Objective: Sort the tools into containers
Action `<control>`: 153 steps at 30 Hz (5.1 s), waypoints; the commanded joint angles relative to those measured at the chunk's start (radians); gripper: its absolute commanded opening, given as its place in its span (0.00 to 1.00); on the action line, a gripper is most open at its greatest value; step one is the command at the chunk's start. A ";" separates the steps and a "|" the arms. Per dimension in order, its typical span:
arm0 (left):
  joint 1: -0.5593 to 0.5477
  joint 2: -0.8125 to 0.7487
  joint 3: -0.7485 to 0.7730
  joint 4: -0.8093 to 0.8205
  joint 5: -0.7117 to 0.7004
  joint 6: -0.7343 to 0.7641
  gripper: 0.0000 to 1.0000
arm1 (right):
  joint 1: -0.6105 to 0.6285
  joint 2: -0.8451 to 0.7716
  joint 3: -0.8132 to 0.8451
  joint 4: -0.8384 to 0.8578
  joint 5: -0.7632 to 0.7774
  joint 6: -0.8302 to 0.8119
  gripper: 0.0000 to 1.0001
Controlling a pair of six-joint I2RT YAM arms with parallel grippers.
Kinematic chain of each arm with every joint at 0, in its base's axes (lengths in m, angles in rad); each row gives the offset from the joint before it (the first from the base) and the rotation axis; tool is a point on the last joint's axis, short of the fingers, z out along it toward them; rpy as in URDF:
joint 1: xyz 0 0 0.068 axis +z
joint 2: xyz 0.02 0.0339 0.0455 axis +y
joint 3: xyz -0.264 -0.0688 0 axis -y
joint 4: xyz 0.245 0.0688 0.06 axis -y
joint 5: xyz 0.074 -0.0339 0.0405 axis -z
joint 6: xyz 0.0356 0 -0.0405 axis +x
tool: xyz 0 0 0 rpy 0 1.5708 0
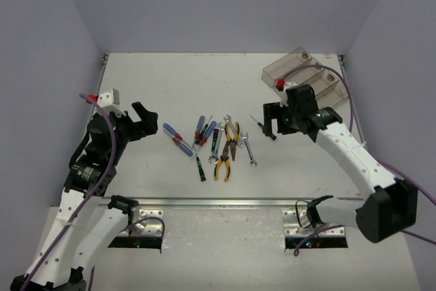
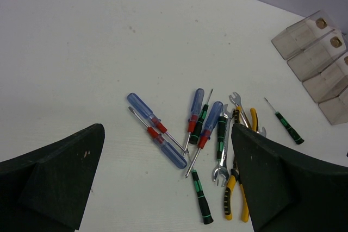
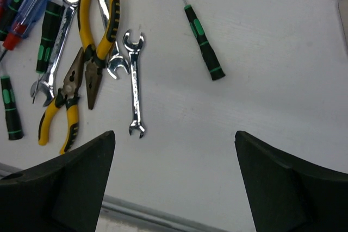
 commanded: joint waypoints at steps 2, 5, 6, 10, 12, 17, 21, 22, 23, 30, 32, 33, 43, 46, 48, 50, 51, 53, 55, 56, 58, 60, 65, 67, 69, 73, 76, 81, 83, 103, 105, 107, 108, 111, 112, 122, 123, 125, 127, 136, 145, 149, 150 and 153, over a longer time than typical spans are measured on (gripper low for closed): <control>-0.010 0.008 -0.006 0.051 0.018 0.019 1.00 | 0.015 0.253 0.154 0.020 0.111 -0.206 0.87; -0.010 0.005 -0.007 0.050 0.019 0.019 1.00 | 0.003 0.402 0.202 0.017 0.095 -0.264 0.71; -0.010 0.004 -0.008 0.050 0.019 0.019 1.00 | 0.002 0.436 0.226 0.019 0.092 -0.293 0.65; -0.010 -0.002 -0.009 0.053 0.025 0.019 1.00 | 0.001 0.606 0.269 0.066 0.086 -0.347 0.54; -0.010 -0.003 -0.009 0.054 0.030 0.021 1.00 | 0.002 0.666 0.288 0.077 0.093 -0.383 0.46; -0.011 -0.004 -0.009 0.056 0.040 0.024 1.00 | 0.000 0.773 0.304 0.111 0.080 -0.423 0.32; -0.010 -0.007 -0.006 0.056 0.033 0.024 1.00 | 0.000 0.798 0.303 0.098 0.026 -0.411 0.08; -0.011 -0.007 -0.008 0.055 0.031 0.024 1.00 | 0.000 0.794 0.292 0.100 0.016 -0.395 0.02; -0.010 -0.007 -0.008 0.054 0.030 0.024 1.00 | -0.001 0.790 0.290 0.100 0.011 -0.385 0.01; -0.010 -0.004 -0.006 0.055 0.034 0.024 1.00 | -0.057 0.669 0.300 0.141 -0.177 -0.151 0.00; -0.010 -0.006 -0.008 0.054 0.029 0.024 1.00 | -0.118 0.603 0.301 0.214 -0.303 -0.024 0.00; -0.010 -0.007 -0.006 0.050 0.013 0.023 1.00 | -0.141 0.584 0.305 0.242 -0.327 0.029 0.00; -0.011 -0.002 0.009 0.010 -0.124 -0.019 1.00 | -0.234 0.766 0.683 0.312 0.090 0.451 0.00; -0.011 0.017 0.009 0.011 -0.118 -0.018 1.00 | -0.258 0.872 0.815 0.270 0.209 0.604 0.00; -0.010 0.024 0.009 0.012 -0.108 -0.017 1.00 | -0.265 0.939 0.892 0.273 0.285 0.653 0.00; -0.011 0.026 0.008 0.014 -0.095 -0.014 1.00 | -0.267 1.010 0.969 0.279 0.329 0.663 0.00; -0.011 0.028 0.008 0.015 -0.090 -0.013 1.00 | -0.268 1.041 1.001 0.287 0.345 0.656 0.00; -0.010 0.031 0.008 0.016 -0.087 -0.011 1.00 | -0.267 1.083 1.051 0.318 0.365 0.622 0.00; -0.010 0.032 0.008 0.016 -0.087 -0.011 1.00 | -0.267 1.111 1.055 0.378 0.387 0.589 0.00; -0.010 0.032 0.007 0.015 -0.087 -0.010 1.00 | -0.268 1.120 1.060 0.392 0.393 0.580 0.00; -0.010 0.029 0.007 0.016 -0.085 -0.010 1.00 | -0.270 1.144 1.080 0.407 0.394 0.561 0.00; -0.010 0.029 0.008 0.016 -0.083 -0.010 1.00 | -0.269 1.175 1.103 0.400 0.392 0.546 0.00; -0.012 0.027 0.005 0.022 -0.055 -0.004 1.00 | -0.270 1.165 1.062 0.417 0.390 0.541 0.36; -0.011 0.024 0.005 0.025 -0.050 -0.003 1.00 | -0.271 1.149 1.049 0.422 0.382 0.534 0.63; -0.011 0.020 0.004 0.025 -0.050 -0.001 1.00 | -0.271 1.128 1.050 0.423 0.369 0.518 0.81; -0.011 0.012 0.001 0.027 -0.050 -0.001 1.00 | -0.264 1.070 1.066 0.411 0.313 0.446 0.82; -0.011 0.008 0.000 0.030 -0.057 -0.002 1.00 | -0.225 0.989 1.036 0.386 0.236 0.310 0.80; -0.008 0.019 0.006 0.016 -0.119 -0.019 1.00 | -0.077 0.802 0.844 0.261 0.145 0.078 0.80; -0.008 0.029 0.009 0.004 -0.146 -0.035 1.00 | 0.012 0.734 0.729 0.252 0.158 0.036 0.79; 0.007 0.033 0.003 0.011 -0.108 -0.029 1.00 | 0.520 0.762 0.426 0.186 0.383 0.449 0.38; 0.005 0.030 0.003 0.012 -0.102 -0.029 1.00 | 0.522 0.792 0.436 0.181 0.388 0.475 0.33; 0.003 0.025 0.000 0.013 -0.098 -0.027 1.00 | 0.522 0.821 0.450 0.184 0.391 0.490 0.29; 0.003 0.021 -0.001 0.014 -0.097 -0.027 1.00 | 0.522 0.833 0.460 0.180 0.392 0.494 0.29; -0.001 0.013 -0.002 0.015 -0.093 -0.026 1.00 | 0.522 0.876 0.502 0.151 0.397 0.499 0.29; -0.002 0.011 -0.002 0.016 -0.092 -0.026 1.00 | 0.522 0.888 0.513 0.145 0.400 0.500 0.29; -0.007 0.002 -0.003 0.019 -0.081 -0.022 1.00 | 0.520 0.966 0.580 0.113 0.412 0.532 0.26; -0.007 0.002 -0.002 0.019 -0.081 -0.022 1.00 | 0.520 0.974 0.584 0.111 0.412 0.537 0.25; -0.008 0.001 -0.003 0.019 -0.081 -0.022 1.00 | 0.520 0.986 0.587 0.109 0.409 0.548 0.25; -0.008 0.001 -0.003 0.019 -0.081 -0.022 1.00 | 0.520 0.999 0.591 0.106 0.407 0.557 0.25; -0.011 -0.002 -0.003 0.018 -0.079 -0.021 1.00 | 0.514 0.969 0.513 0.120 0.392 0.653 0.04; -0.011 -0.001 -0.003 0.019 -0.083 -0.021 1.00 | 0.492 0.785 0.488 0.141 0.397 0.605 0.00; -0.011 0.004 -0.003 0.019 -0.082 -0.021 1.00 | 0.397 0.697 0.468 0.166 0.338 0.568 0.00; -0.011 0.006 -0.003 0.019 -0.082 -0.021 1.00 | 0.362 0.671 0.460 0.179 0.313 0.557 0.00; -0.012 0.011 -0.002 0.019 -0.079 -0.020 1.00 | 0.262 0.631 0.465 0.201 0.269 0.525 0.00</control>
